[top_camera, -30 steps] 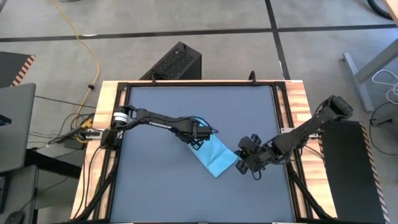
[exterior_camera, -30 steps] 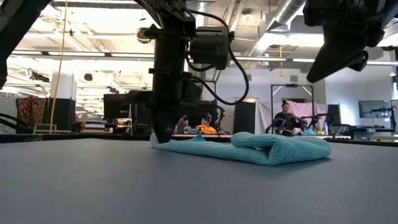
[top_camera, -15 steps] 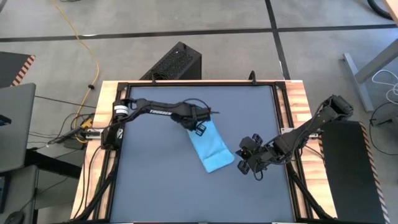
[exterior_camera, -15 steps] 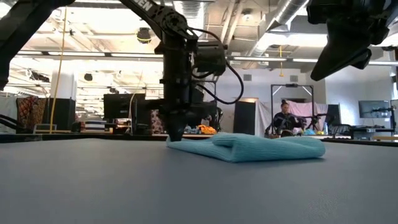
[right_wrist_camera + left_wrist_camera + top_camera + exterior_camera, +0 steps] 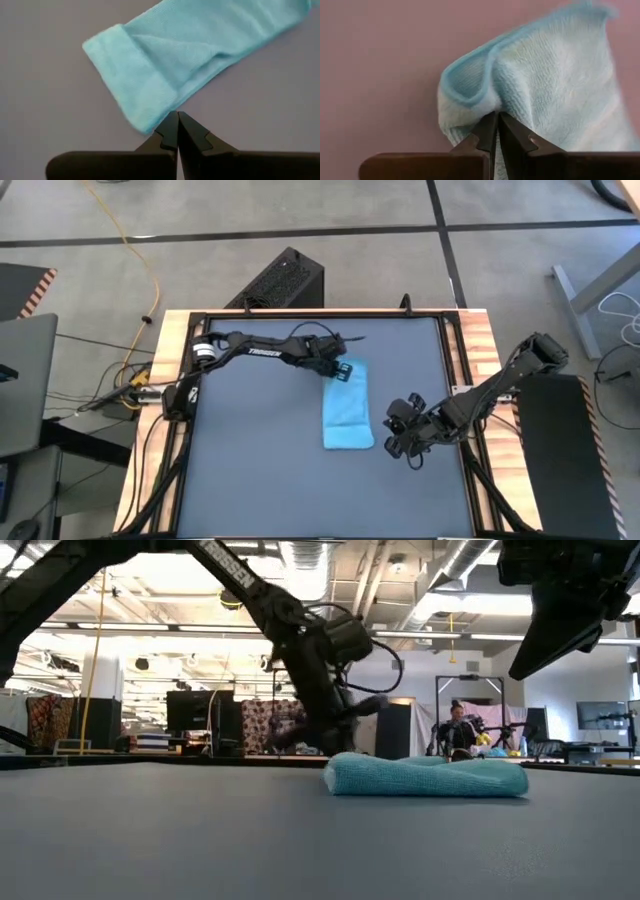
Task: Roll towel
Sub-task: Roll the blue microfiber towel
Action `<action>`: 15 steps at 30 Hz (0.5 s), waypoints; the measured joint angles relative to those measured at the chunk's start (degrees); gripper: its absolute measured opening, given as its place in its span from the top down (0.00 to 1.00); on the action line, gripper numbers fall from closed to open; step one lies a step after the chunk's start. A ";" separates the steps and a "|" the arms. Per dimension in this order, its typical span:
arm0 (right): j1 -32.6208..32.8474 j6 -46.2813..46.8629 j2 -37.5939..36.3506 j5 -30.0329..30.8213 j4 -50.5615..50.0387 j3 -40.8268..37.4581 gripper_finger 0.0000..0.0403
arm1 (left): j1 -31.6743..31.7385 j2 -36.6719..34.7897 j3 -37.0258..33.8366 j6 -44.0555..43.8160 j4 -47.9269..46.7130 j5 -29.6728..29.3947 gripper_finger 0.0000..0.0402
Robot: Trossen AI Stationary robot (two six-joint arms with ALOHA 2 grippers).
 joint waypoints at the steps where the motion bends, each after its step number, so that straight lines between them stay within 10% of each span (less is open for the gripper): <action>1: 0.00 0.25 -0.02 0.01 -0.40 0.00 0.93 | 0.00 1.06 0.01 -0.25 2.46 0.82 0.97; 15: -0.37 7.00 -0.02 0.99 -5.22 0.00 0.93 | -4.63 0.52 8.58 6.72 -2.77 -11.76 0.97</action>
